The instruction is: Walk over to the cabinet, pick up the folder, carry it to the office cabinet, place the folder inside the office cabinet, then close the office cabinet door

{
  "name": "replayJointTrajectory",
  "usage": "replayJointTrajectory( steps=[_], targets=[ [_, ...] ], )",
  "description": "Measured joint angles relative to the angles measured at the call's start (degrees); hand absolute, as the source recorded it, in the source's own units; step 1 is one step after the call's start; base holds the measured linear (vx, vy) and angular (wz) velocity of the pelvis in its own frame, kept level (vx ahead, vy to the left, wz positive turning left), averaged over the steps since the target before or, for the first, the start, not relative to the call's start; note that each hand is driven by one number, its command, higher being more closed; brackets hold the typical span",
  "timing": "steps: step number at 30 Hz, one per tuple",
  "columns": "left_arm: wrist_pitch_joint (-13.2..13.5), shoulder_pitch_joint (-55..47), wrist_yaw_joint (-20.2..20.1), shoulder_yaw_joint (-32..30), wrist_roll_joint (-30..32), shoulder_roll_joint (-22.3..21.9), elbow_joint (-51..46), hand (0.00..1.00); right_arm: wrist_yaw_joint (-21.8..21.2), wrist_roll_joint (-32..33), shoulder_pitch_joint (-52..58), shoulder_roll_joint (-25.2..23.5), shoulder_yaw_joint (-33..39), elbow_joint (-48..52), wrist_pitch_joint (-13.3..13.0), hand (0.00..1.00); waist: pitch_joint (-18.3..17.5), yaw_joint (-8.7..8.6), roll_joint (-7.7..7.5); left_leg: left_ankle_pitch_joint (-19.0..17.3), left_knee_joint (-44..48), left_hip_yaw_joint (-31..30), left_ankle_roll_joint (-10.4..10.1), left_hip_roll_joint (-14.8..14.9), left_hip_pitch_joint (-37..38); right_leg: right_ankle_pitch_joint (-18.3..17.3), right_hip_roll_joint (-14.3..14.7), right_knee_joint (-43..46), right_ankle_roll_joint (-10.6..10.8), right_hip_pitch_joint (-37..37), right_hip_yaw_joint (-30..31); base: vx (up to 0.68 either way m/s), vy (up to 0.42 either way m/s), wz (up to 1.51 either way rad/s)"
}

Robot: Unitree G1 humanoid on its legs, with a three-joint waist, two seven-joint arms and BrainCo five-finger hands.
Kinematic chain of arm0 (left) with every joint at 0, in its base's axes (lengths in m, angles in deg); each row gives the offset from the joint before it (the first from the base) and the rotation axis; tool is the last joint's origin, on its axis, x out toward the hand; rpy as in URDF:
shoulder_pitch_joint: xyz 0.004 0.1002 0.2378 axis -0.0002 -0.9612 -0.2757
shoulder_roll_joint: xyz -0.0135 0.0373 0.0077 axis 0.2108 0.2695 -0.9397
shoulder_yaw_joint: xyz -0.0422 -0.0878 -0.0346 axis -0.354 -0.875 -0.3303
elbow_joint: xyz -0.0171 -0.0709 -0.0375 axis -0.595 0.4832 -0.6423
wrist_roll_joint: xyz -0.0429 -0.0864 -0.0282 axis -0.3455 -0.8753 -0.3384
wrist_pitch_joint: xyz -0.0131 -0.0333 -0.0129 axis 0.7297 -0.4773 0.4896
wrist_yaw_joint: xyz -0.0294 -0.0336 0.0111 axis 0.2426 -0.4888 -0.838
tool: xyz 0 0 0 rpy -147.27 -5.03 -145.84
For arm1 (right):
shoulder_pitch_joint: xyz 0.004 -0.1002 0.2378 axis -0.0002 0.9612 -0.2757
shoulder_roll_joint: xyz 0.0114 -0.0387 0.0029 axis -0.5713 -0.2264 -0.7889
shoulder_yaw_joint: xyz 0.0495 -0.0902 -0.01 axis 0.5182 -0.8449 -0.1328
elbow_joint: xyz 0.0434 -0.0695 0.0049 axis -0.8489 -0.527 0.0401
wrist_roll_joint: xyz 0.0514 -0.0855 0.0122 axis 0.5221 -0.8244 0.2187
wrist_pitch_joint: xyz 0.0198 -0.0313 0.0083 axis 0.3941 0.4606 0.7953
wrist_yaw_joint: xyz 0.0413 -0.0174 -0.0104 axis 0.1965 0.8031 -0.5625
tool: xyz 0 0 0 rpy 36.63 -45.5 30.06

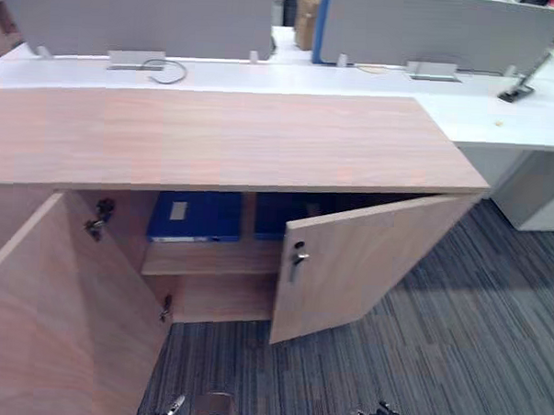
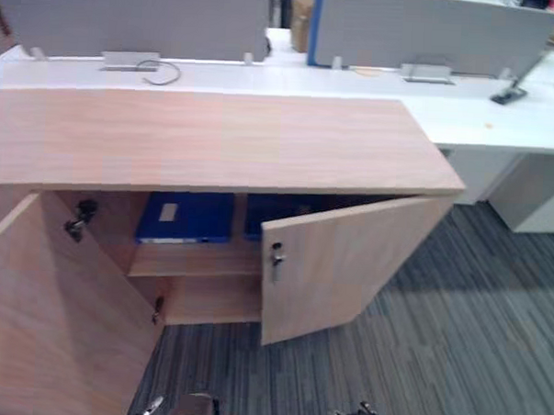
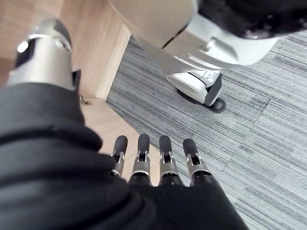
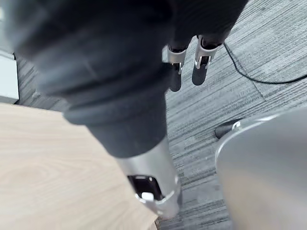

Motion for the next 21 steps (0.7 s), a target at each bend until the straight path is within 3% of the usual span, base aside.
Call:
replayJointTrajectory(
  steps=[2,4,9,12,15,18,19,21],
  targets=[
    [0.07,0.11,0.0,0.9,0.69,1.26,0.08,0.0,-0.13,0.62,-0.14,-1.56,0.16,-0.58,0.01,0.0,-0.11,0.53,-1.76,2.04,-4.79,0.03,1.73,-4.58,0.31,-0.04,-2.87,-1.66,0.02,-0.04,0.16,-0.01,0.148,0.56],
    [0.06,0.17,0.0,2.51,1.93,1.79,0.12,0.0,-0.17,2.08,-0.13,-1.65,0.34,-0.77,-0.33,0.0,-0.42,-0.11,-1.93,3.81,-9.86,0.61,3.1,-7.65,1.03,0.03,-4.65,-4.25,-0.11,0.49,0.49,-0.01,0.111,0.6],
    [0.08,0.6,0.0,3.25,3.77,2.1,0.46,0.0,-0.21,4.18,-0.25,-2.09,2.31,-1.22,-0.4,0.0,-0.98,-0.49,-3.11,11.56,-23.11,1.69,4.07,-12.42,4.73,0.76,-6.93,-7.76,-1.33,1.09,1.97,0.01,0.032,0.42],
    [0.08,0.53,-0.03,6.14,4.91,3.17,0.6,0.0,0.04,6.89,-0.22,-2.51,2.33,-1.19,-0.41,0.0,-1.03,-0.43,-3.56,13.67,-26.81,1.73,4.28,-13.2,6.68,1.14,-7.41,-7.94,-2.13,1.23,1.63,0.08,-0.011,0.01],
    [0.08,0.7,-0.04,8.82,5.71,4.32,0.66,0.0,0.25,6.61,-0.02,-2.71,2.48,-1.12,-0.34,0.0,-0.75,-0.57,-4.15,12.34,-24.76,0.5,4.41,-13.95,6.45,0.26,-8.33,-5.61,-2.21,1.95,-0.14,0.14,-0.011,0.2],
    [0.1,0.84,0.01,10.15,7.02,4.8,1.01,0.0,0.3,6.62,0.47,-2.89,2.5,-0.23,-0.35,0.0,-0.93,-0.92,-3.84,11.72,-24.25,-3.82,4.32,-14.1,7.58,0.4,-7.96,6.15,-1.8,-0.36,-0.69,0.15,0.002,0.66],
    [0.08,0.88,0.01,10.55,7.37,5.27,1.24,0.0,0.45,6.63,0.99,-3.2,2.48,0.53,-0.44,0.0,-1.31,-1.41,-3.74,11.67,-24.19,-7.38,4.38,-13.72,8.43,-0.41,-6.05,13.84,-2.06,-3.21,4.79,0.14,-0.013,0.96],
    [0.09,1.02,0.02,10.6,7.86,5.3,1.56,0.0,0.55,6.65,1.21,-3.43,2.32,0.91,-0.46,0.0,-1.48,-1.42,-3.71,11.58,-24.26,-9.93,4.35,-13.53,8.36,-1.8,-3.47,13.97,-1.74,-3.38,10.54,0.08,-0.021,0.94]
  ],
)
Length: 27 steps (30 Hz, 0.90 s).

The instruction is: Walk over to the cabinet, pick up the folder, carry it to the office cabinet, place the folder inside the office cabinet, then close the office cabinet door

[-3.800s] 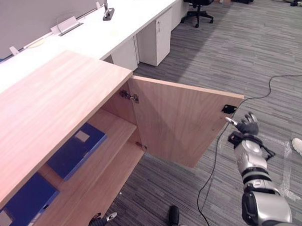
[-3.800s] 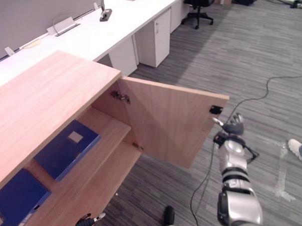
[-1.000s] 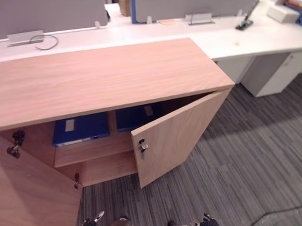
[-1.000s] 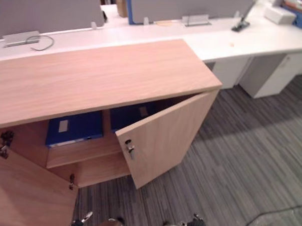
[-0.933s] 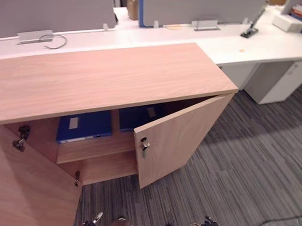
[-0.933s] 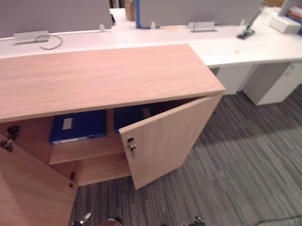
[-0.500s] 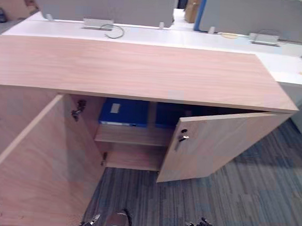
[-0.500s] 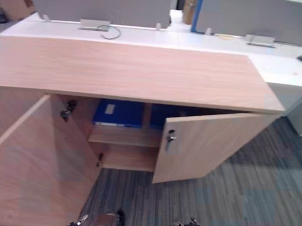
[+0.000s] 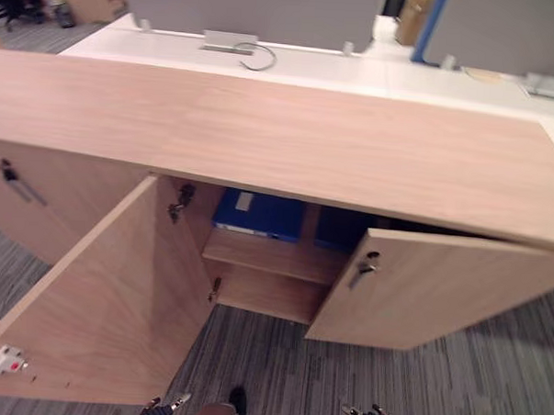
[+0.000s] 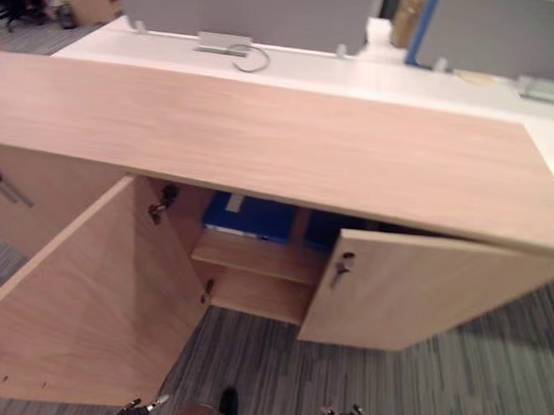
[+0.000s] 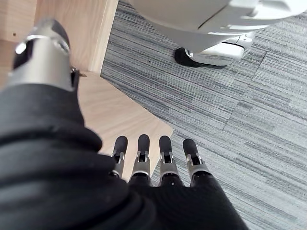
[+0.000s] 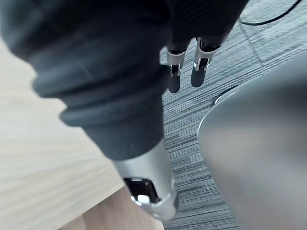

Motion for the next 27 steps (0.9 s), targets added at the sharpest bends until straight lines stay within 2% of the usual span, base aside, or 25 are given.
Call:
replayJointTrajectory(
  steps=[1,2,3,4,5,7,8,10,14,17,20,22,24,25,26,27],
  targets=[
    [0.0,0.02,0.0,-0.15,0.13,-0.02,0.11,0.0,0.0,0.0,-0.01,-0.14,-0.04,0.07,-0.02,0.0,-0.01,0.13,-0.02,-0.14,-0.04,-1.81,-0.3,-0.03,0.01,-0.8,1.96,-0.44,0.79,-0.5,3.93,0.04,-0.045,0.9],
    [0.0,-0.02,0.0,-0.49,0.16,-0.13,0.14,0.0,0.0,0.01,-0.01,-0.2,-0.05,0.07,-0.03,0.0,-0.01,0.24,-0.02,-0.19,0.06,-3.45,-0.35,-0.26,0.09,-0.86,2.87,-1.53,0.91,-0.91,5.25,0.03,-0.071,0.69],
    [0.0,-0.02,0.0,-0.49,0.16,-0.13,0.14,0.0,0.0,0.01,-0.01,-0.2,-0.05,0.07,-0.03,0.0,-0.01,0.24,-0.02,-0.19,0.06,-3.45,-0.35,-0.26,0.09,-0.86,2.87,-1.53,0.91,-0.91,5.25,0.03,-0.208,0.79],
    [0.05,-0.07,-0.04,-1.6,0.4,-0.22,0.15,0.0,-0.04,0.04,0.02,-0.36,-0.2,-0.18,-0.05,0.0,-0.37,0.17,-0.89,-0.49,1.13,-5.97,-1.24,-1.48,-0.15,0.1,2.84,-5.56,1.38,-0.67,3.99,0.04,-0.264,0.71],
    [0.07,-0.31,0.0,-3.01,0.75,-0.99,0.31,0.0,-0.1,-0.04,0.07,-0.39,-0.03,-0.41,-0.05,0.0,-0.8,0.39,-0.7,-0.72,1.24,-7.12,-1.89,-1.22,-0.23,-0.58,2.59,-7.6,1.92,0.63,3.07,0.04,-0.234,0.72],
    [0.1,-0.23,-0.02,-4.56,1.4,-1.4,0.3,0.0,-0.27,-0.08,0.07,-0.43,-0.02,-0.42,-0.05,0.0,-1.48,0.87,-1.0,-0.44,0.85,-7.61,-2.91,-0.56,-1.21,-1.59,2.7,-11.38,1.48,1.48,1.39,0.02,-0.189,0.19],
    [0.01,0.32,-0.01,-5.2,1.83,-1.46,1.16,0.0,-0.48,-0.12,0.02,-0.42,-0.03,-0.43,-0.06,0.0,-1.72,0.93,-0.58,0.01,0.9,-8.77,-3.78,0.26,-2.45,-1.65,3.44,-13.36,0.71,1.57,0.08,0.01,-0.282,0.41],
    [-0.08,0.2,-0.01,-6.43,1.83,-1.45,2.03,0.0,-0.48,-0.2,0.56,-0.14,0.55,-0.45,0.0,0.0,-1.88,-0.1,-0.65,0.99,-0.38,-11.17,-5.26,1.4,-2.9,-1.28,4.68,-14.61,0.13,1.92,-2.93,-0.01,-0.24,0.61],
    [0.03,0.29,0.09,-6.49,1.1,-1.27,1.86,0.0,-0.44,-0.3,0.3,0.56,1.78,-1.67,-0.08,0.0,-1.84,0.39,-0.87,3.1,-3.81,-14.8,-7.31,3.22,-2.64,0.36,6.9,-17.86,-1.09,4.21,-5.82,0.03,-0.16,0.4],
    [0.07,0.3,0.48,-5.15,1.12,-0.9,1.9,0.0,-0.41,-0.26,-1.29,0.57,1.71,-2.57,-0.33,0.0,-1.8,0.54,-0.79,5.06,-7.0,-15.72,-7.77,4.12,-1.87,1.04,7.61,-18.87,-1.59,4.53,-6.53,0.01,-0.071,0.15],
    [0.14,0.39,0.9,-2.8,1.35,-0.32,1.85,0.0,-0.29,-0.28,-1.41,1.0,1.71,-2.57,-0.49,0.0,-1.02,0.5,-0.53,6.69,-8.06,-17.23,-8.03,3.83,-2.04,1.02,7.51,-18.86,-1.61,5.3,-8.88,-0.03,-0.047,0.37],
    [0.2,0.8,0.94,-1.82,1.33,-0.13,1.71,0.0,-0.21,-0.28,-1.78,1.44,1.82,-2.57,-0.52,0.0,0.17,0.16,-0.15,7.37,-7.69,-16.42,-7.25,3.23,-2.63,0.94,7.01,-18.63,-1.74,5.74,-10.61,-0.09,-0.004,0.47],
    [0.14,1.17,0.93,-1.47,1.31,-0.07,1.83,0.0,-0.1,-0.27,-2.07,1.67,2.56,-2.59,-0.53,0.0,1.54,-0.77,0.51,4.34,-5.75,-8.75,-2.55,3.91,-4.14,0.8,6.51,-18.32,-1.91,6.51,-13.0,-0.11,0.022,0.66],
    [0.13,1.37,0.93,-1.42,1.32,-0.04,1.83,0.0,-0.01,-0.27,-2.06,1.7,3.07,-2.62,-0.51,0.0,2.16,-0.9,0.48,2.26,-6.39,-5.05,-2.24,4.07,-3.93,0.8,5.4,-18.51,-1.92,7.23,-14.5,-0.11,0.072,0.75],
    [0.15,1.79,0.92,-1.34,1.3,0.23,1.83,0.0,-0.02,-0.27,-2.07,1.62,4.39,-3.07,-0.54,0.0,3.09,-1.09,-0.67,1.56,-2.53,-0.27,-1.71,3.98,-4.97,0.77,2.95,-18.6,-1.94,6.94,-16.54,-0.09,0.082,0.67],
    [0.14,2.18,0.91,-1.4,1.29,0.46,1.83,0.0,-0.01,-0.28,-2.26,1.68,4.79,-3.5,-0.53,0.0,3.5,-1.27,-0.55,1.18,2.61,2.46,-1.17,4.09,-6.36,0.61,2.31,-18.05,-1.77,7.09,-17.18,-0.08,0.13,0.5]
  ],
)
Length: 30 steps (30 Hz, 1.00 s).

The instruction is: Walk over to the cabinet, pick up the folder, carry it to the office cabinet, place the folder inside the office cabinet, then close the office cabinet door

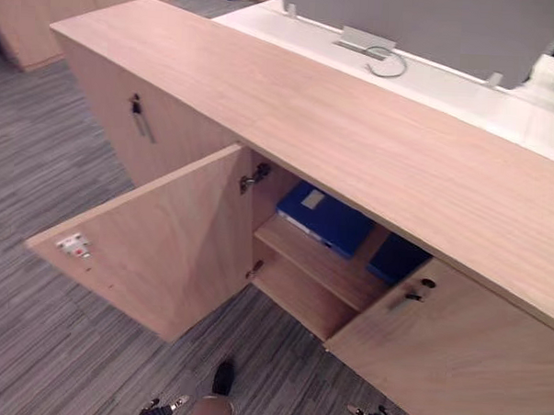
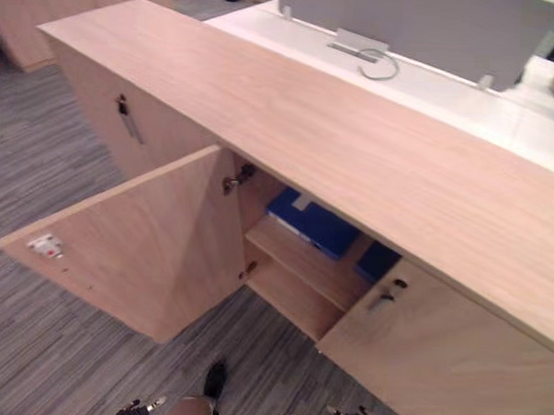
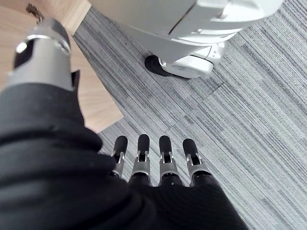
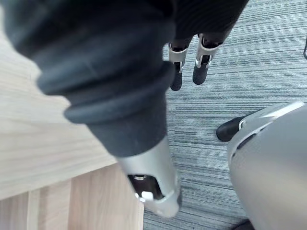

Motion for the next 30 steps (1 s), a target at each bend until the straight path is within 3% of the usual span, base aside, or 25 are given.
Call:
replayJointTrajectory(
  steps=[1,2,4,5,6,7,8,9,11,12,13,14,15,16,17,18,20,23,25,30],
  targets=[
    [0.01,-0.87,-0.02,0.04,-0.06,-0.45,-0.03,0.0,-0.01,-0.02,0.14,0.63,0.06,-0.26,0.06,0.0,0.05,0.1,1.16,-0.21,8.53,3.7,0.3,0.69,-0.8,-0.8,-0.52,1.69,1.07,0.35,-0.46,-0.04,0.103,0.5],
    [0.03,-2.26,-0.09,0.46,-0.04,-1.36,-0.38,0.0,-0.17,-0.04,0.56,1.26,-0.23,-0.2,0.02,0.0,-0.54,-0.5,2.83,-2.77,6.25,3.2,-1.34,0.6,0.1,-2.3,0.28,3.41,1.61,-0.12,-0.87,-0.03,0.139,0.72],
    [0.3,-1.93,-0.22,1.47,-0.13,-0.82,-0.91,0.0,-0.51,-0.02,0.82,1.15,-0.1,-1.08,0.16,0.0,-0.55,-1.06,2.55,-0.16,-1.38,0.87,-0.58,-1.66,1.42,-3.15,0.22,2.36,0.54,-0.87,-0.12,-0.03,0.093,0.96],
    [0.44,-1.6,-0.3,1.43,-0.07,-0.35,-1.01,0.0,-0.59,-0.05,1.05,1.07,0.54,-1.51,0.09,0.0,-0.99,-1.6,1.34,-0.58,-5.18,3.71,-0.16,-2.67,2.33,-1.35,-1.3,-0.54,-0.16,-0.5,0.36,-0.02,0.085,0.9],
    [0.46,-1.78,-0.29,0.34,-0.17,-0.4,-0.64,0.0,-0.6,-0.05,0.77,1.25,2.01,-2.23,0.13,0.0,-0.55,-1.01,1.0,-2.87,2.05,7.94,1.21,-1.42,0.96,-0.08,-3.33,-0.27,1.24,-0.44,-1.4,0.01,0.107,0.67],
    [0.39,-2.23,-0.28,-0.05,-0.16,-0.54,-0.44,0.0,-0.6,-0.04,0.8,1.3,2.09,-2.31,0.16,0.0,-0.59,-0.95,1.05,-3.5,5.0,9.02,0.94,-0.59,0.86,0.01,-3.76,0.12,1.4,-0.03,-1.45,0.07,0.125,0.16],
    [0.27,-4.51,-0.29,-1.3,-0.17,-1.28,-0.3,0.0,-0.6,-0.03,1.02,1.37,2.1,-2.24,0.13,0.0,-0.93,-1.3,1.36,-4.7,11.27,11.53,-0.33,3.12,2.35,0.11,-4.91,1.63,1.58,0.34,-1.93,0.09,0.148,0.12],
    [0.22,-5.44,-0.19,-1.68,-0.22,-1.7,-0.25,0.0,-0.64,0.0,1.03,1.82,2.14,-1.93,0.14,0.0,-1.4,-1.8,2.4,-4.14,9.54,10.12,-1.75,3.11,2.97,0.14,-5.29,3.23,1.88,-0.37,-2.66,0.06,0.162,0.21],
    [0.44,-5.03,-0.09,-1.13,-0.24,-1.81,-0.53,0.0,-0.76,0.04,1.05,2.12,2.18,-2.05,0.2,0.0,-2.25,-2.76,3.18,-3.21,3.72,8.03,-1.72,0.98,3.33,-0.56,-4.86,3.27,2.76,-3.24,-2.64,-0.09,0.156,0.75],
    [0.64,-4.09,0.01,-1.07,-0.23,-1.05,-0.46,0.0,-0.74,0.21,1.01,2.43,2.66,-2.53,0.16,0.0,-2.97,-3.46,1.82,-1.07,-1.39,5.66,-1.44,-1.58,3.33,-0.03,-7.18,1.27,3.43,-3.06,-3.6,-0.12,0.149,0.96],
    [0.59,-3.4,0.05,-1.53,-0.38,-0.83,-0.36,0.0,-0.71,0.22,0.74,2.44,4.12,-2.7,0.16,0.0,-2.59,-3.43,1.58,-1.32,-0.85,6.0,-1.49,-2.1,3.07,0.91,-8.44,0.96,4.65,-3.14,-4.72,-0.07,0.166,0.63],
    [0.6,-3.27,0.09,-2.68,-0.66,-1.12,0.1,0.0,-0.56,0.24,0.49,2.65,5.61,-2.91,0.12,0.0,-2.09,-2.99,1.3,-4.72,4.04,5.94,-0.66,-1.22,1.98,1.63,-9.48,1.38,5.4,-3.24,-4.77,0.03,0.186,0.14],
    [0.31,-3.89,0.19,-3.16,-1.33,-1.5,0.8,0.0,-0.53,0.27,0.48,3.34,6.16,-2.98,0.07,0.0,-2.27,-3.31,2.21,-7.01,9.4,5.53,-2.42,2.17,1.88,2.13,-10.02,1.74,6.07,-2.98,-4.62,0.03,0.174,-0.03],
    [0.29,-4.54,0.21,-3.14,-1.49,-2.18,0.79,0.0,-0.57,0.27,0.45,4.19,6.17,-2.96,0.05,0.0,-2.3,-3.6,3.44,-8.1,9.13,4.44,-5.22,4.37,2.76,2.47,-10.18,2.01,6.67,-3.08,-4.4,-0.01,0.347,-0.16],
    [0.29,-4.41,0.19,-3.11,-1.46,-2.66,0.82,0.0,-0.57,0.26,-0.07,4.95,6.25,-2.96,-0.09,0.0,-1.94,-3.56,4.01,-9.49,8.04,3.76,-7.27,3.42,2.96,3.37,-11.26,2.31,7.83,-4.42,-3.56,-0.07,0.362,-0.24],
    [0.3,-4.22,0.34,-3.18,-1.73,-2.14,0.72,0.0,-0.6,0.26,-0.55,4.85,6.39,-3.08,-0.07,0.0,-1.81,-3.38,4.57,-8.88,7.4,4.21,-6.82,2.45,2.73,3.8,-11.74,2.2,7.36,-5.26,-2.67,-0.15,0.427,-0.18],
    [0.48,-2.03,0.83,-1.7,-2.45,-0.75,-1.13,0.0,-0.23,0.24,-0.73,4.79,6.62,-3.46,0.16,0.0,-2.12,-4.39,4.18,-5.59,1.48,5.68,-4.69,-0.72,2.28,5.63,-12.6,1.63,6.23,-8.19,-1.08,-0.12,0.193,-0.01],
    [0.79,0.16,1.39,-1.07,-2.96,0.77,-4.72,0.0,0.58,0.48,-0.28,4.34,6.53,-3.59,0.05,0.0,-2.13,-4.95,5.59,-3.5,-2.38,6.34,-3.49,-1.26,2.72,10.4,-12.46,-0.65,6.58,-9.29,-0.31,-0.09,0.098,-0.15],
    [1.29,2.9,2.22,0.53,-3.93,3.36,-8.64,0.0,0.65,0.22,0.66,3.59,6.07,-3.63,0.1,0.0,-2.65,-5.44,5.61,-0.38,-8.61,7.17,-4.18,0.26,6.46,12.35,-10.48,-1.22,6.72,-8.99,0.45,-0.03,-0.017,-0.22],
    [1.64,9.74,2.5,5.31,-4.01,6.71,-13.73,0.0,0.59,0.2,2.75,3.65,5.41,-3.57,0.18,0.0,-3.84,-6.19,5.56,4.62,-17.1,9.08,-6.34,3.36,11.08,12.75,-7.13,-2.9,7.04,-8.9,0.71,0.02,-0.078,-0.27]
  ],
)
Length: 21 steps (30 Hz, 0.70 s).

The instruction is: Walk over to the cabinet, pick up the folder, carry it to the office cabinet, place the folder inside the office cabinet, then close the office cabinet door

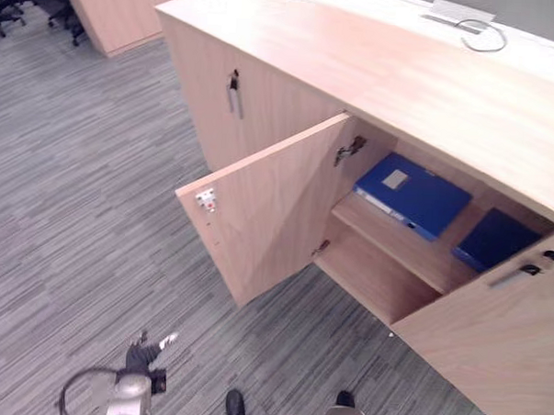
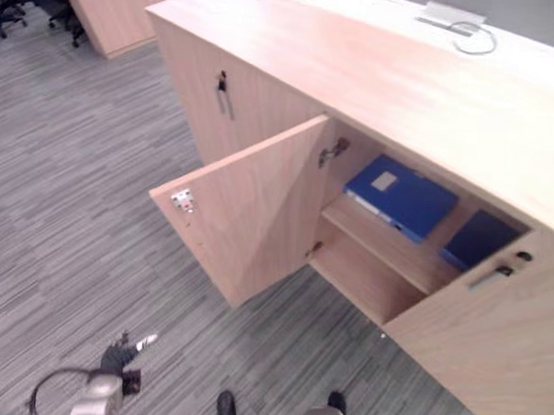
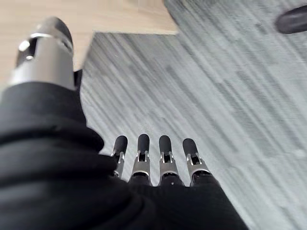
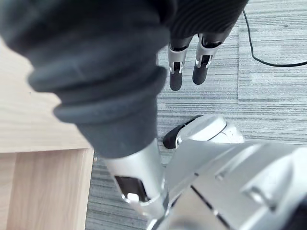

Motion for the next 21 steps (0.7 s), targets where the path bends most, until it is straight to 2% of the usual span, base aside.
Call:
replayJointTrajectory(
  steps=[4,6,10,13,17,21],
  targets=[
    [0.09,7.79,0.11,3.87,0.04,3.53,0.11,0.0,-0.07,0.06,1.23,0.54,-0.02,0.6,0.02,0.0,-0.1,-1.46,0.05,0.74,0.0,1.95,-0.69,0.73,0.73,0.0,1.32,-1.87,0.0,0.26,2.14,-0.02,-0.046,-0.32],
    [0.1,14.74,1.34,6.1,0.63,6.52,1.85,0.0,-0.41,0.3,2.32,0.53,-0.06,0.6,0.02,0.0,-0.08,-1.89,0.12,0.98,-0.03,3.58,-1.1,1.06,1.36,-0.03,1.87,-3.36,-0.03,0.61,3.15,-0.06,-0.051,-0.34],
    [-0.58,25.39,4.53,8.12,1.83,10.57,7.67,0.0,-0.39,2.67,3.12,0.66,-0.25,0.72,0.0,0.0,-0.02,-3.91,0.25,1.46,-0.08,4.63,-1.79,1.85,2.02,0.02,2.88,-3.86,-0.62,0.9,3.97,-0.07,-0.033,-0.16],
    [-1.3,29.87,5.58,10.77,2.69,14.39,9.78,0.0,-0.36,4.7,4.69,1.15,-1.81,0.94,-0.1,0.0,-0.02,-4.0,0.33,1.49,-0.1,5.98,-1.78,2.32,2.4,-0.28,3.57,-4.11,-0.77,0.87,4.67,-0.04,-0.013,-0.12],
    [-1.96,31.15,6.82,12.84,4.09,14.75,10.82,0.0,-0.37,5.42,5.49,1.17,-1.84,1.13,-0.74,0.0,-0.02,-3.9,0.31,1.62,-0.1,6.63,-1.78,2.56,2.33,-0.33,3.46,-4.25,-0.8,0.88,4.69,-0.01,-0.003,0.01],
    [-3.51,35.29,7.89,14.69,6.82,15.3,15.74,0.0,-0.37,6.56,5.82,0.75,-1.89,1.02,-1.33,0.0,0.04,-3.51,0.22,2.04,-0.1,6.95,-2.02,2.46,2.29,-0.03,3.28,-4.21,-0.96,0.87,4.72,0.0,0.0,0.0]
  ],
)
